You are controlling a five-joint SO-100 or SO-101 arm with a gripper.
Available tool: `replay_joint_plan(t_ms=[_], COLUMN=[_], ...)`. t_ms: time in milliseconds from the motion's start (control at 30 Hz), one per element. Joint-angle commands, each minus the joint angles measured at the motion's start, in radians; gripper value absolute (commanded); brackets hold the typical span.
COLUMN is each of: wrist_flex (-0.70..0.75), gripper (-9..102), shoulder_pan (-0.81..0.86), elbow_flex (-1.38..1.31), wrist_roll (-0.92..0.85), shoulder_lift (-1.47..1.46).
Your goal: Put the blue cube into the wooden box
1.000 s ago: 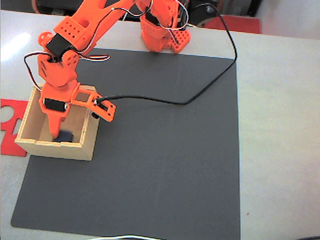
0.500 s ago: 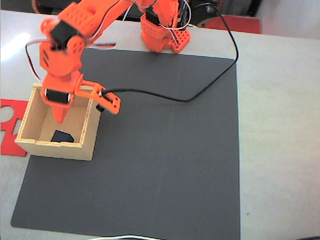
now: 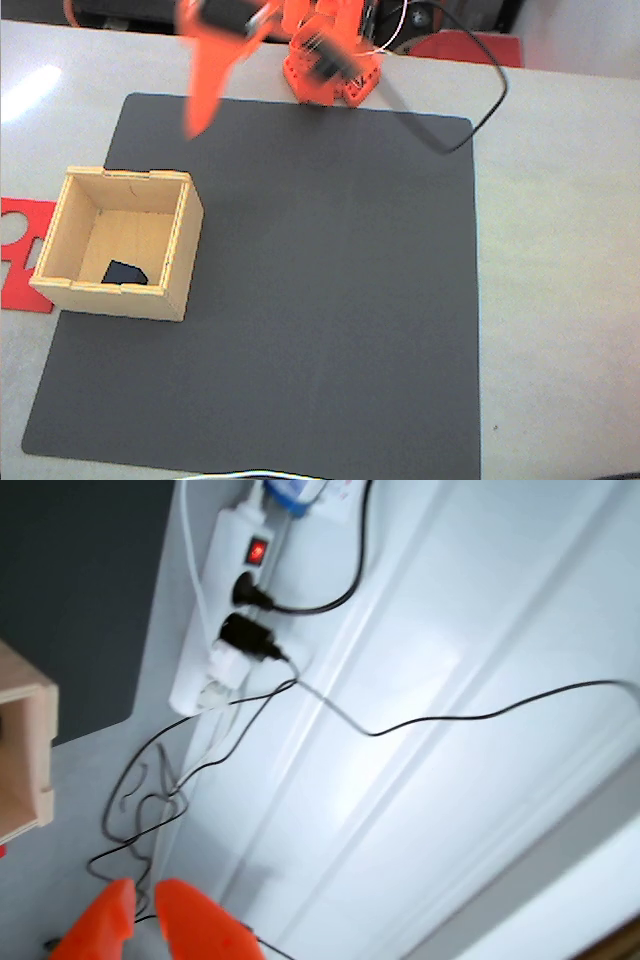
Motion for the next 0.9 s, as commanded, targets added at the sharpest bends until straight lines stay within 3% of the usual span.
replay_joint_plan(t_ms=[0, 200, 533, 700, 867], wrist_flex=[0.054, 0.12, 0.055, 0.049, -0.095], gripper=[0, 0, 0, 0, 0], shoulder_pan=[-0.12, -0.245, -0.321, -0.321, -0.334], elbow_flex=[0.04, 0.081, 0.557, 0.65, 0.862], wrist_roll=[0.026, 0.078, -0.031, -0.025, -0.002], shoulder_lift=[0.259, 0.509, 1.134, 1.16, 1.16])
